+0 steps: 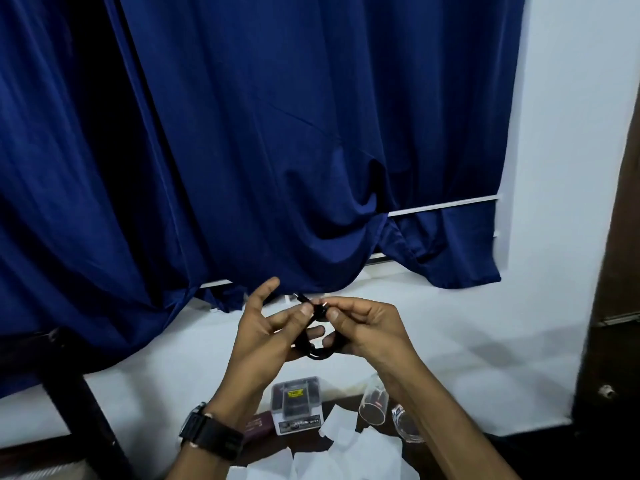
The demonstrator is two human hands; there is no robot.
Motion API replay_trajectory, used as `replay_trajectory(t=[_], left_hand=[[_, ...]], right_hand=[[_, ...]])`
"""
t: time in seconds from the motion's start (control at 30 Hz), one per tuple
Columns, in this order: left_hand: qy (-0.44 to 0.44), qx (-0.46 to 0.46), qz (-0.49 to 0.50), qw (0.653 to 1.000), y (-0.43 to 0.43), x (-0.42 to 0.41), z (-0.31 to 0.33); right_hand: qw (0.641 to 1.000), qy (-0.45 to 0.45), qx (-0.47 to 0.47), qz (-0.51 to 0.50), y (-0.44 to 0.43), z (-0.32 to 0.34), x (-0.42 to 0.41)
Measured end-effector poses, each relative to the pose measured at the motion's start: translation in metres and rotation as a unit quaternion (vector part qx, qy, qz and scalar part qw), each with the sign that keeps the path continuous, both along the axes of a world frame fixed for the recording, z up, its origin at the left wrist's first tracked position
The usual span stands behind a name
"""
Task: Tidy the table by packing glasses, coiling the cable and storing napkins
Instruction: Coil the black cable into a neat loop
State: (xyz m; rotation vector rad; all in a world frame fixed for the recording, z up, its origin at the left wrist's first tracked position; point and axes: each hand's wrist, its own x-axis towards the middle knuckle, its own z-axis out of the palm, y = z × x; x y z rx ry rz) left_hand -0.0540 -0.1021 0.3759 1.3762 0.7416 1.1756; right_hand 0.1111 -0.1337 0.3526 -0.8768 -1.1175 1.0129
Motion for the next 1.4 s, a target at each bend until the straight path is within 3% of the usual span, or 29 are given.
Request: replay_trajectory(t=[0.17,0.27,0.43,0.6,0.87,1.0,1.07,1.13,1.17,1.27,1.33,1.4], left_hand=[[-0.075,-0.054,0.035,0.995,0.010,-0.002,-0.016],[-0.136,-0.102,0.011,0.985,0.015,-0.006,-0.027],[-0.121,-0.141,-0.023,0.982,0.020,-0.014,-0.047],[-0.004,-0.101,0.002,0.995,0.029,-0.018,-0.072],[-0.045,-0.151,0.047,0.986,0.051,0.000,-0.142],[0.019,-0.168,0.081,0.982,0.067,0.023,-0.198],[0.138,-0.110,0.102,0.979,0.080,0.030,-0.234],[0.298,-0.010,0.058,0.953,0.093,0.034,-0.274],[0.386,0.043,0.015,0.921,0.100,0.037,-0.296],[0.607,0.170,-0.078,0.772,0.123,0.058,-0.352],[0.659,0.194,-0.094,0.721,0.139,0.075,-0.377],[0.681,0.194,-0.093,0.700,0.152,0.085,-0.394]], right_hand=[[0.994,0.080,-0.068,0.035,0.002,-0.001,0.003],[0.992,0.058,-0.088,0.062,-0.002,-0.012,0.005],[0.994,0.038,-0.097,0.010,0.006,-0.025,0.005],[0.986,-0.097,-0.138,-0.003,0.021,-0.041,0.016],[0.976,0.022,-0.206,0.066,0.034,-0.109,0.021],[0.970,0.067,-0.231,-0.040,0.043,-0.152,0.028],[0.963,0.069,-0.239,-0.106,0.050,-0.173,0.040],[0.954,0.084,-0.245,-0.150,0.058,-0.194,0.054],[0.951,0.084,-0.246,-0.169,0.061,-0.204,0.060],[0.940,0.060,-0.258,-0.213,0.067,-0.234,0.075],[0.936,0.046,-0.267,-0.224,0.073,-0.256,0.083],[0.933,0.050,-0.272,-0.231,0.080,-0.269,0.089]])
